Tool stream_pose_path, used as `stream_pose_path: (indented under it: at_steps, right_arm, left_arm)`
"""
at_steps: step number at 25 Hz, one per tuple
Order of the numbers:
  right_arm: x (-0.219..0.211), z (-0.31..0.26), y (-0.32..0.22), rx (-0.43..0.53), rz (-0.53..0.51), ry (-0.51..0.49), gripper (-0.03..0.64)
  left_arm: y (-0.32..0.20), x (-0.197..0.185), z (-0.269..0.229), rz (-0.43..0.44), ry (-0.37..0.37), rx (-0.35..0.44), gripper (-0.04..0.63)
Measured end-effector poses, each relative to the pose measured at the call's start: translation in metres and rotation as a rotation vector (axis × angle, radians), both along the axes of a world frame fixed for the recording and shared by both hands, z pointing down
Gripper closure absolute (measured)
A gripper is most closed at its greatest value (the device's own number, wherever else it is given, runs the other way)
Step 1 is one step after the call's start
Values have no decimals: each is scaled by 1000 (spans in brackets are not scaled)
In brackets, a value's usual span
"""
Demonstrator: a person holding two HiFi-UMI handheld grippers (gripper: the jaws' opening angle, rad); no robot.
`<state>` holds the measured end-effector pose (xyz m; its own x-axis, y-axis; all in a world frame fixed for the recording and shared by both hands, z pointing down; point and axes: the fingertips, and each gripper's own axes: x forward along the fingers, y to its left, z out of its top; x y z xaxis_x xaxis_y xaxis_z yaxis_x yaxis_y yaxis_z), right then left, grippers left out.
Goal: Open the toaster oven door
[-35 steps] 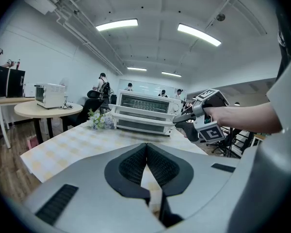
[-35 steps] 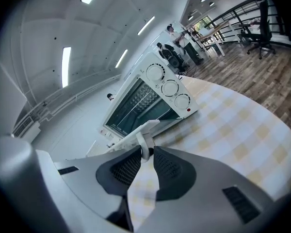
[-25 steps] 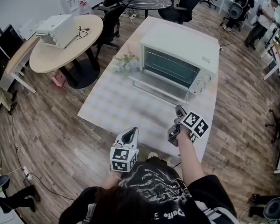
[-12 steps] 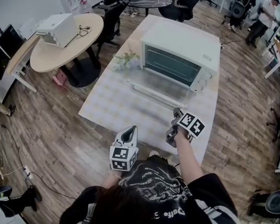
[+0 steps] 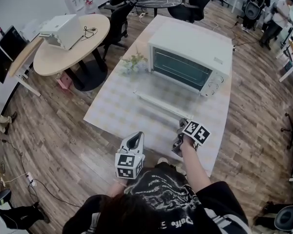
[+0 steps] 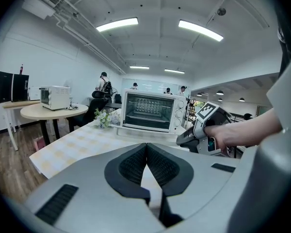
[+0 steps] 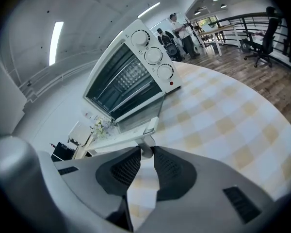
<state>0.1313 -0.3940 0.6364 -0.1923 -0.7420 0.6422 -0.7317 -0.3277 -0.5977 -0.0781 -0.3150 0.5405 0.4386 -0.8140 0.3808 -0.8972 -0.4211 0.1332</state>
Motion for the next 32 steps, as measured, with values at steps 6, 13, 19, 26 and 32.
stream_pose_path:
  at_steps: [6,13,19,26,32]
  right_arm:
    - [-1,17,1,-34,-2,-1,522]
    - [-2,34,3,-79,-6,-4,523]
    - [-2,45,3,-109,-6,-3,525]
    - [-4,55,3,-143,-5,-6,526]
    - [-3,57,3,-141,-12,12,526]
  left_arm:
    - [-5,-1,2,-6,-7,-3,575]
    - [-10,-2,4,-15,-17,-8,575]
    - [-14,-4,5,-18,-22,-9,575]
    - [-17,-7,7,-22,-28,-14,575]
    - [-16,-7,6,-19,-15,-8,575]
